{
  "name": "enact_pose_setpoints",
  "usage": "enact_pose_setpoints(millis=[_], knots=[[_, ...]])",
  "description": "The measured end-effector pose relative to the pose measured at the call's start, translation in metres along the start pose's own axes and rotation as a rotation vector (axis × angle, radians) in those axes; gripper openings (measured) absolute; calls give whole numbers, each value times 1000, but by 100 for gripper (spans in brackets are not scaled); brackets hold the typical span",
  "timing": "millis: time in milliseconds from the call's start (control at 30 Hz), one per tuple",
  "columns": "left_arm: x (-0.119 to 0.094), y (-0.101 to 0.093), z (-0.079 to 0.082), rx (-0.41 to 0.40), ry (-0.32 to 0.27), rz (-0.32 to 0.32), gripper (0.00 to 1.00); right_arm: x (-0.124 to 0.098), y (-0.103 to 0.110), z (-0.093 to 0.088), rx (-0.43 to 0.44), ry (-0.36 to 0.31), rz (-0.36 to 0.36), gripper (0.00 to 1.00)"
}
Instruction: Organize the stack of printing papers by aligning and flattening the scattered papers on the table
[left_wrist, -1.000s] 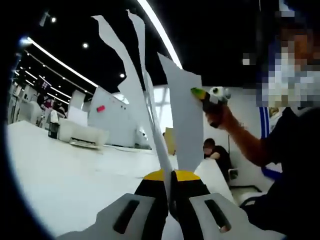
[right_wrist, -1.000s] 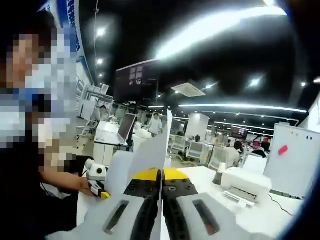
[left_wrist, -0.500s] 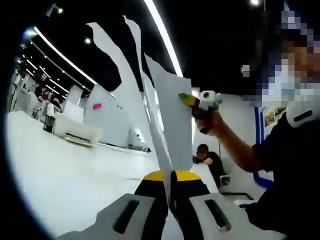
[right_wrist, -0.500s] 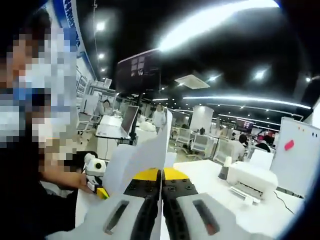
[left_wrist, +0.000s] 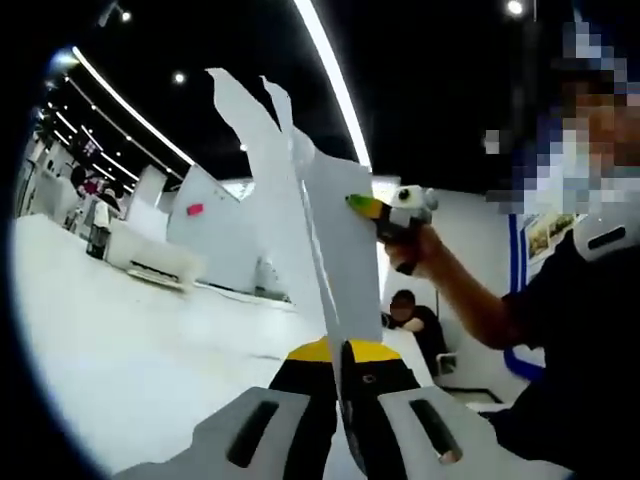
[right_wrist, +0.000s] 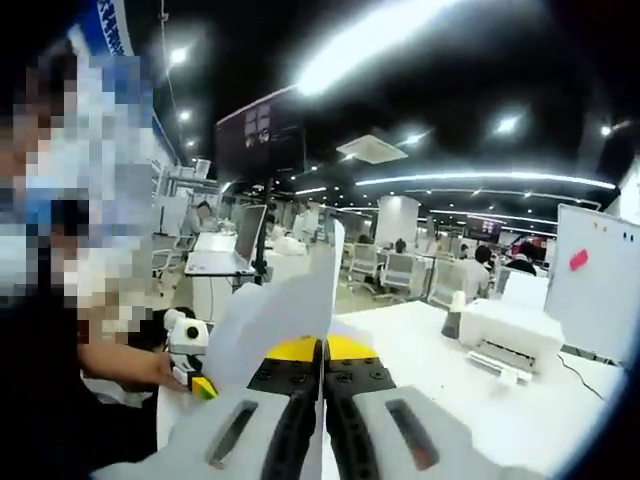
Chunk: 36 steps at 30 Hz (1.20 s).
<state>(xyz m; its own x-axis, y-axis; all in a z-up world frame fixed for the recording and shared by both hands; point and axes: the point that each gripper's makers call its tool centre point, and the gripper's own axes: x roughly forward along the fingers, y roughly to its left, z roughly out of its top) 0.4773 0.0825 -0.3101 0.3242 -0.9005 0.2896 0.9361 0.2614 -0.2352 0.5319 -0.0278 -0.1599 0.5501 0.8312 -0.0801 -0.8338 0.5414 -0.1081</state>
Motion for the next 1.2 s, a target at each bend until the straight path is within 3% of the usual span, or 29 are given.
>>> enact_pose_setpoints(millis=[400,733,1200], knots=[[-1,-2,3,-3,-17,-3,13,2,-7,-10,141,-22,-8,0],[2,-6,0,5,-6,-17,19,10,-2,-13,211,-32,22,0],[3,-5,0,9,1,-10,20,27,14,-31,356,-35,75,0]])
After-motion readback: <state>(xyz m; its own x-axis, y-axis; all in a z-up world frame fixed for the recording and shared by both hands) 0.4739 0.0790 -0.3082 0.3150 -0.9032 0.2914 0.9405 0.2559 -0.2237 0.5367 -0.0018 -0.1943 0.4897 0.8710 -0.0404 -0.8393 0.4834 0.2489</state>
